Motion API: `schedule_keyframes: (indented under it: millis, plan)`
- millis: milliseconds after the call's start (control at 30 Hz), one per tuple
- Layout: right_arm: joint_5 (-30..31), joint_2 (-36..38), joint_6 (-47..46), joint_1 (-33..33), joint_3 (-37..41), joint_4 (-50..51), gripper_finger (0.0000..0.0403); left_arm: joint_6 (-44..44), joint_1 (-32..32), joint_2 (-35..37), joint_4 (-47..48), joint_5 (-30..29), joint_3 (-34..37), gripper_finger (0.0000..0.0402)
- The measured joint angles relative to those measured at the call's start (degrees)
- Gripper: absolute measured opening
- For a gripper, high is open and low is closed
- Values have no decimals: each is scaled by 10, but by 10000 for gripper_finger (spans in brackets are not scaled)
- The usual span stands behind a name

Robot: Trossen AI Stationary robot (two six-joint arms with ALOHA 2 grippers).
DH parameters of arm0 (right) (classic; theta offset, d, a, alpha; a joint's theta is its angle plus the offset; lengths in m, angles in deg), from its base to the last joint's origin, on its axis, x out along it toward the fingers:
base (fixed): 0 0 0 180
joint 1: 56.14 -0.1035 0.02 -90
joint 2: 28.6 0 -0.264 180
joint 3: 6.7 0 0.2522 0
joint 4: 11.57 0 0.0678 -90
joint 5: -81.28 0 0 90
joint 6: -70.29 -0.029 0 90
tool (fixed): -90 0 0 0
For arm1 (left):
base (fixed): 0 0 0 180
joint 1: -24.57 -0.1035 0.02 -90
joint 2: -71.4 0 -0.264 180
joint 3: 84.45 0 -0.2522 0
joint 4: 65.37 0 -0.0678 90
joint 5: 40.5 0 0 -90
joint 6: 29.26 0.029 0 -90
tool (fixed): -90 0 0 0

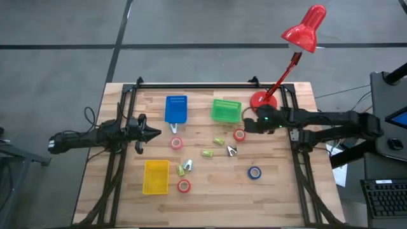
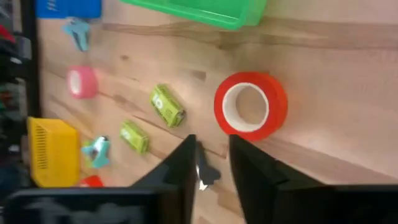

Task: Pick and place Stapler, Stapler remover, tape
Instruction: Put the red tape into the green basket

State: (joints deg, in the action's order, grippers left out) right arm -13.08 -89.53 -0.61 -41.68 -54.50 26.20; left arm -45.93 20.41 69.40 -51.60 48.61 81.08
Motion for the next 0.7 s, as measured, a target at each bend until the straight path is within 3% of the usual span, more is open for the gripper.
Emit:
schedule_keyframes:
  millis: [167, 267, 367, 700]
  plan:
    - [-2, -92, 34, 6, -54, 19, 179, 0, 0, 0, 0, 0, 0, 30]
    - [5, -134, 72, 5, -84, 70, 201, 0, 0, 0, 0, 0, 0, 30]
    - [26, -169, 114, 6, -104, 108, 206, 0, 0, 0, 0, 0, 0, 30]
    - [43, -257, 163, 6, -110, 101, 193, 0, 0, 0, 0, 0, 0, 30]
